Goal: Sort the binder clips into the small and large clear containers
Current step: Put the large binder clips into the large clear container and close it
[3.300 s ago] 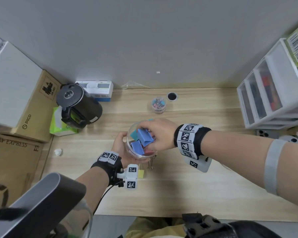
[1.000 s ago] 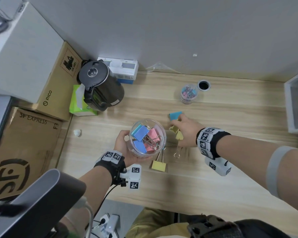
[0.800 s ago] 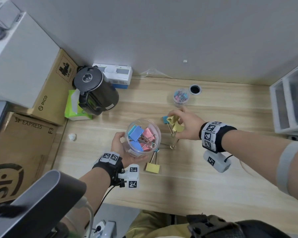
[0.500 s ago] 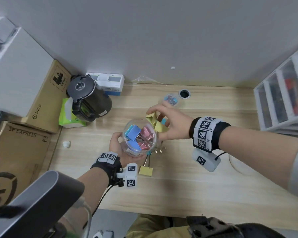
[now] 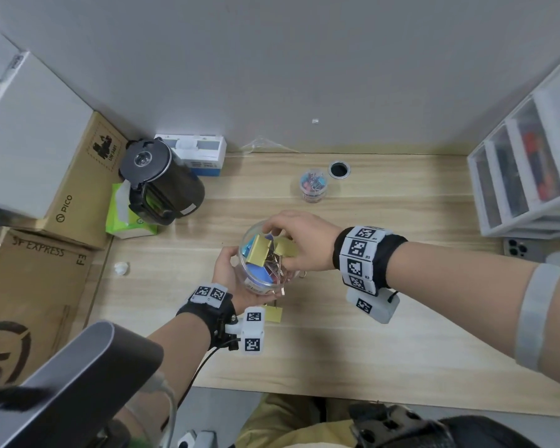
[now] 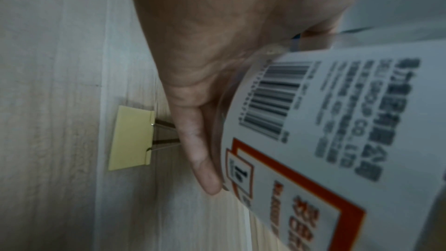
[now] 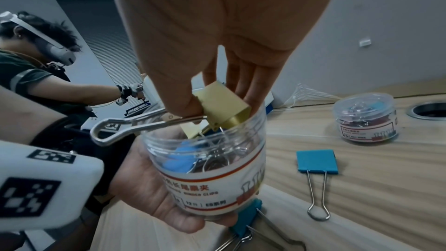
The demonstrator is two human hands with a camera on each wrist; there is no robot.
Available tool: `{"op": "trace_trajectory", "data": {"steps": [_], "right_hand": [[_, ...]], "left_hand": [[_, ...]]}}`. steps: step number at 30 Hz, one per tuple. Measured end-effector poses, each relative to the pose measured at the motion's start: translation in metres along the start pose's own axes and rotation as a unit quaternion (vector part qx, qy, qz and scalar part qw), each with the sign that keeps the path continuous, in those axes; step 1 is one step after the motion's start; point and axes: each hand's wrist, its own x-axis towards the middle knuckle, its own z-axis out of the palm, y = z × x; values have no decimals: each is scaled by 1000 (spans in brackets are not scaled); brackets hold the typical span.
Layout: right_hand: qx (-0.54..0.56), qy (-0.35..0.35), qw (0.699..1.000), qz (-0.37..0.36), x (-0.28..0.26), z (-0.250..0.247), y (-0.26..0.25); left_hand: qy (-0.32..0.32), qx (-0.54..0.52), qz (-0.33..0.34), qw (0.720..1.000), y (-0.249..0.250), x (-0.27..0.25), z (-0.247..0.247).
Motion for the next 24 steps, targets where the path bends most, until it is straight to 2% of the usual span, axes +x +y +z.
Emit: {"op": "trace_trajectory", "data": {"steps": [3, 8, 14, 19, 24], "right_hand": [[10, 23, 1000, -15, -4, -10, -3], [-119, 53, 991, -10, 0, -23, -16], [-197, 46, 979, 3, 1, -17, -22], [-128, 100, 987, 18, -1, -12, -12], [-66, 117, 985, 107, 1, -9, 25]], "left_hand": [[-1, -4, -1, 1000, -1, -2, 1], [6, -6, -8, 1000, -1, -3, 2], [-1, -16, -12, 1000, 0, -4, 2], [12, -14, -5, 1000, 0, -4, -4], [15, -24, -7, 1000, -2, -4, -17]]}}
